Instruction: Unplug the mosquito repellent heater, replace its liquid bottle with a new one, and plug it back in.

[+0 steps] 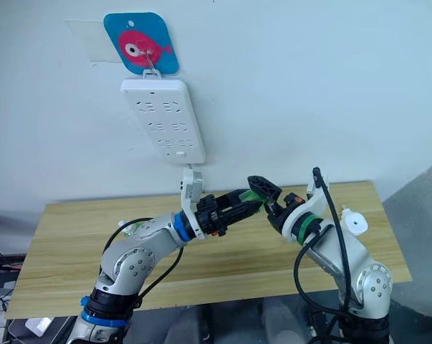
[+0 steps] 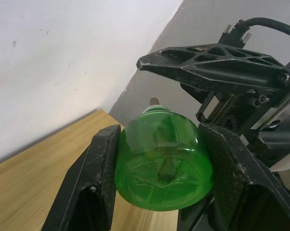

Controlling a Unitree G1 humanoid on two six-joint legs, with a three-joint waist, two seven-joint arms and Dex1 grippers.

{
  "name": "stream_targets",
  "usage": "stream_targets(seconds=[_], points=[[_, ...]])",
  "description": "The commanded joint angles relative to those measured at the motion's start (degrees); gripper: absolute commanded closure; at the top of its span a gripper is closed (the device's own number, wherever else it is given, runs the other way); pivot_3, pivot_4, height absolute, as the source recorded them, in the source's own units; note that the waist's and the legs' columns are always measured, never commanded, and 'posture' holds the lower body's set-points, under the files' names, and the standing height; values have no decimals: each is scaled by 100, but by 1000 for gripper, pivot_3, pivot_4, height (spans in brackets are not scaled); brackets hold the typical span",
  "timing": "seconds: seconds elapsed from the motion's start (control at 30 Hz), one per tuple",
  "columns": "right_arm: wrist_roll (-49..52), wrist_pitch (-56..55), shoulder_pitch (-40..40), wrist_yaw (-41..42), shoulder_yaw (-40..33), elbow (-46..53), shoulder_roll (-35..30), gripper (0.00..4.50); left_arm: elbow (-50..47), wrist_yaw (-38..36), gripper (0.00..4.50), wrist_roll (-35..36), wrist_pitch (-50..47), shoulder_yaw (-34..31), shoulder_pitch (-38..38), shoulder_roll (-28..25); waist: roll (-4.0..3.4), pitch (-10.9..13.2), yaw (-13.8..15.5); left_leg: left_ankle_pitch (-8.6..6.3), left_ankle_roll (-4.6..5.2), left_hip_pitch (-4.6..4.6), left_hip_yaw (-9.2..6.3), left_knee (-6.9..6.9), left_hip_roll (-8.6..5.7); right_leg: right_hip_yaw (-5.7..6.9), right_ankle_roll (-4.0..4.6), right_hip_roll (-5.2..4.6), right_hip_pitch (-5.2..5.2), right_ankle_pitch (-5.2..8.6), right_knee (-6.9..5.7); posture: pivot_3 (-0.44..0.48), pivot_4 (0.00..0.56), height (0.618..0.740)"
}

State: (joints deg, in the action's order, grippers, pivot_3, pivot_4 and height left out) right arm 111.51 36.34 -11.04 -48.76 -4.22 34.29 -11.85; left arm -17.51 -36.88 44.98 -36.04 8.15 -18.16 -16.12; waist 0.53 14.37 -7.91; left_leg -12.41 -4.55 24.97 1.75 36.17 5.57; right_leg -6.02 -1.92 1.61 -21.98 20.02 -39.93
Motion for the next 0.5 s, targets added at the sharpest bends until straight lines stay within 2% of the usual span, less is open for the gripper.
stream_targets(seconds=[0.03, 0.13, 0.37, 0.5], points=[[149, -219, 13, 107, 86, 311, -138, 183, -287, -57, 2278, 23, -16, -17, 27, 22, 0, 0, 1, 0, 0, 0, 0, 0, 0, 0, 0, 0, 0, 0, 1, -165, 241, 740], [149, -322, 54, 148, 150, 350, -223, 966, -301, -53, 2278, 26, -38, -17, 33, 24, 0, 0, 1, 0, 0, 0, 0, -1, 0, 0, 0, 0, 0, 0, 1, -166, 241, 740], [149, -437, 78, 293, 286, 394, -401, 3580, -255, -59, 2278, -13, -67, -34, -8, 42, 0, 0, 2, 0, 0, -1, 0, 0, 0, 0, 0, 0, 0, 0, 0, -169, 245, 740], [149, -438, 58, 400, 367, 396, -480, 3661, -221, -54, 2278, -52, -60, -7, -35, 73, 0, 0, 3, 0, 0, -1, 0, 0, 0, -1, 0, 0, 0, 0, 0, -169, 245, 740]])
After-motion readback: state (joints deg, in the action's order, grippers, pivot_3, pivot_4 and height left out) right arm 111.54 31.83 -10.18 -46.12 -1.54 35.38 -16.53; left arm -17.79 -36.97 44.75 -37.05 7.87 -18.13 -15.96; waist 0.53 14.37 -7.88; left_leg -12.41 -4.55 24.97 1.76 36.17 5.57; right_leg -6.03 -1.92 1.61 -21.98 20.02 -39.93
